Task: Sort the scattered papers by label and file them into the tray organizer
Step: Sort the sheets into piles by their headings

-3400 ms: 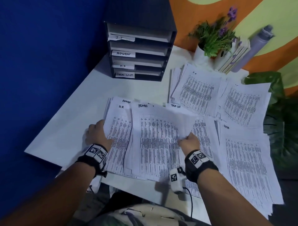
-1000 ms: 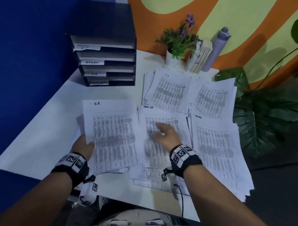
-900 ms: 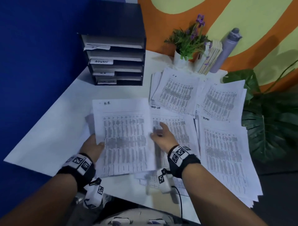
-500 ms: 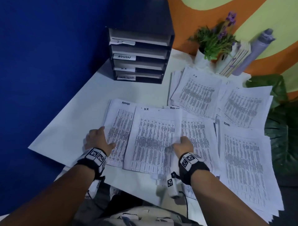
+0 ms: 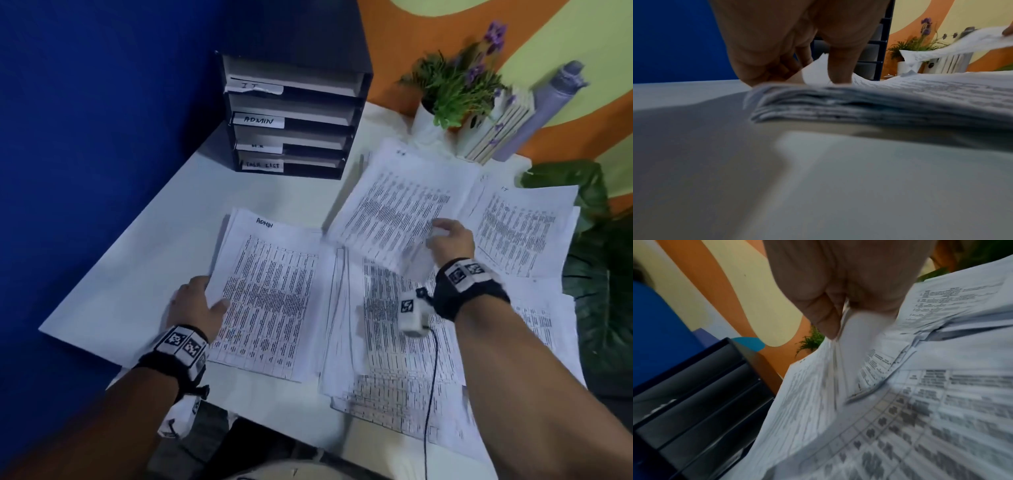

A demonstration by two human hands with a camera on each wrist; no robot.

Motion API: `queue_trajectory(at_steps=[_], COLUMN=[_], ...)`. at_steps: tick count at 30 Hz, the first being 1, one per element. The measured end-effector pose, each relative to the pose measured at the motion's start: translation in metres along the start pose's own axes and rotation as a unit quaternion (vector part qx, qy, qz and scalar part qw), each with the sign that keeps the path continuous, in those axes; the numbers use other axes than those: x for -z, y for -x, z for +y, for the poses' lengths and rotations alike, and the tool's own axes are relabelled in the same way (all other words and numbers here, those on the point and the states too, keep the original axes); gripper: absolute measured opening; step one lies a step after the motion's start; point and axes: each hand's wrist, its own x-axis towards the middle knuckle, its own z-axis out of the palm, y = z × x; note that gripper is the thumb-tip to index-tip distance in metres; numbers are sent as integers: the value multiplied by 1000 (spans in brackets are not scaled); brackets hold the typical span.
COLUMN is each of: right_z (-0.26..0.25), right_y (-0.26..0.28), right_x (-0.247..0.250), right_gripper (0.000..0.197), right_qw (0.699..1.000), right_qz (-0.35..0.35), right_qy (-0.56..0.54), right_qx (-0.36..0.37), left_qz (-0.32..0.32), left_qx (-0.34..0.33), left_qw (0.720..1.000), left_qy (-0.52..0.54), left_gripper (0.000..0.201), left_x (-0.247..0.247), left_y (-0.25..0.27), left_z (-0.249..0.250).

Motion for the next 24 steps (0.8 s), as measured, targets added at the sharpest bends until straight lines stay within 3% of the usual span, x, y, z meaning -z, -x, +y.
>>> queue_trajectory(at_steps=[3, 9, 15, 17, 19, 22, 24], right_z=[2, 8, -7, -8, -7, -2, 4], right_y=[-28, -62, -46, -28, 1, 59, 90], right_x=[3, -3, -14, -23, -38, -58, -70], right_gripper=[39, 44, 49, 54, 47, 51, 61], right_qw=[998, 986, 961, 971, 976, 973, 968], right_qz=[36, 18, 4, -26, -92, -212, -247], right_qy=[44, 164, 277, 231, 153, 46, 5], right_qx=[5, -10, 2, 59, 123, 80, 33], left_qz=[16, 10, 89, 97, 90, 54, 32], left_qx=[3, 23, -57, -52, -33, -9, -4], left_qw=[999, 999, 994, 992, 993, 993, 990], left_qy=[39, 46, 35, 56, 68, 107, 135], left_gripper=[39, 29, 7, 9, 12, 12, 11], left_x=[5, 12, 15, 16, 16, 18, 16], left_y=[-1, 0, 4, 9, 13, 22, 28], left_z=[-2, 0, 6, 12, 19, 32, 40])
